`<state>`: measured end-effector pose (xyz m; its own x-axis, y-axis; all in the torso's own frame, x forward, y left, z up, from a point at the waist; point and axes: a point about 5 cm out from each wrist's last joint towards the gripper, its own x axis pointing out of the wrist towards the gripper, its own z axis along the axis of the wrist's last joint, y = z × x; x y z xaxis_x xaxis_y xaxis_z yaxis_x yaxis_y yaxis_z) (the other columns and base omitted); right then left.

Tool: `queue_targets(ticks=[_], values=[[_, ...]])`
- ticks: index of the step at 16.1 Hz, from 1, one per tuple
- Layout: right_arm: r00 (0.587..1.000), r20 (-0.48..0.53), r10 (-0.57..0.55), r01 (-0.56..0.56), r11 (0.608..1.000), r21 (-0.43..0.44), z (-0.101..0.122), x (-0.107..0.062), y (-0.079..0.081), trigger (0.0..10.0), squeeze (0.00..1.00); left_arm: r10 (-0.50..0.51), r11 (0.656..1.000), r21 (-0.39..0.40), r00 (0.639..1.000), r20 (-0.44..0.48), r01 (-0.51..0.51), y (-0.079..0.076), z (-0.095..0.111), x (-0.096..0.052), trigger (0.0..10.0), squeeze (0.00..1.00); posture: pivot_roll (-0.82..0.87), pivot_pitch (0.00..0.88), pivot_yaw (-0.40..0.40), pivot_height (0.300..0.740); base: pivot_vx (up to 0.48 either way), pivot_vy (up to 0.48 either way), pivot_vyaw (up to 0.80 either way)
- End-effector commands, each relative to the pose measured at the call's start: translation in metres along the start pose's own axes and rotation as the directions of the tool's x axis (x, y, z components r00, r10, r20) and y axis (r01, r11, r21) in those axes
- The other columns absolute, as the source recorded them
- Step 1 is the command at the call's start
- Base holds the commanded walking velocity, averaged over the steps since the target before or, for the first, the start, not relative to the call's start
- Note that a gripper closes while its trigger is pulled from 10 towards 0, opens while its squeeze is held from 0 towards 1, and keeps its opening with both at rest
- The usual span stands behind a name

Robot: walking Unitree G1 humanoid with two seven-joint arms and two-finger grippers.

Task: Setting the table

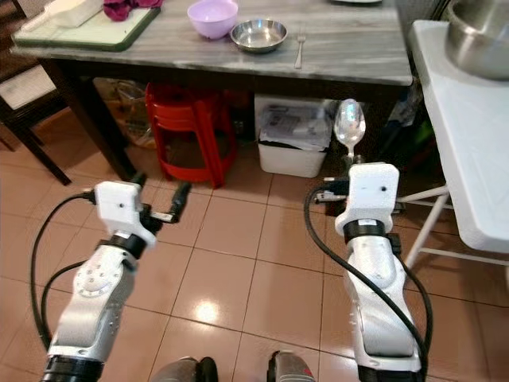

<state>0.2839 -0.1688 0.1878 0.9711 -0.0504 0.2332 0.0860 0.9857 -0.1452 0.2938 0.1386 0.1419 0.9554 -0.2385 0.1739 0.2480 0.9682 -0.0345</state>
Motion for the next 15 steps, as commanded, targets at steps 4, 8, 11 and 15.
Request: queue_targets(ticks=[4,8,11,15], values=[[1.000,0.022,0.006,-0.006,1.000,0.003,0.0055,0.0011,-0.0011,10.0,0.00,-0.012,1.000,-0.005,1.000,0.010,0.012,-0.0021,0.0027,-0.0010,10.0,0.00,-0.17,0.202,0.039,0.740,0.359,0.000,0.00],[1.000,0.026,0.010,-0.010,1.000,0.002,0.0064,0.0020,-0.0004,10.0,0.00,-0.033,0.999,-0.003,0.999,0.008,0.033,-0.0051,0.0021,-0.0011,10.0,0.00,-0.18,0.202,0.038,0.740,0.435,0.000,0.00],[1.000,0.023,0.012,-0.012,1.000,0.000,0.0058,0.0023,0.0001,10.0,0.00,-0.025,1.000,0.000,1.000,0.004,0.025,-0.0034,0.0011,-0.0005,10.0,0.00,-0.18,0.200,0.037,0.740,0.467,0.000,0.00],[1.000,0.018,0.012,-0.012,1.000,0.004,0.0046,0.0028,0.0008,10.0,0.00,-0.038,0.999,-0.004,0.999,0.004,0.038,-0.0058,0.0010,-0.0006,10.0,0.00,-0.17,0.198,0.040,0.740,0.480,0.000,0.00]])
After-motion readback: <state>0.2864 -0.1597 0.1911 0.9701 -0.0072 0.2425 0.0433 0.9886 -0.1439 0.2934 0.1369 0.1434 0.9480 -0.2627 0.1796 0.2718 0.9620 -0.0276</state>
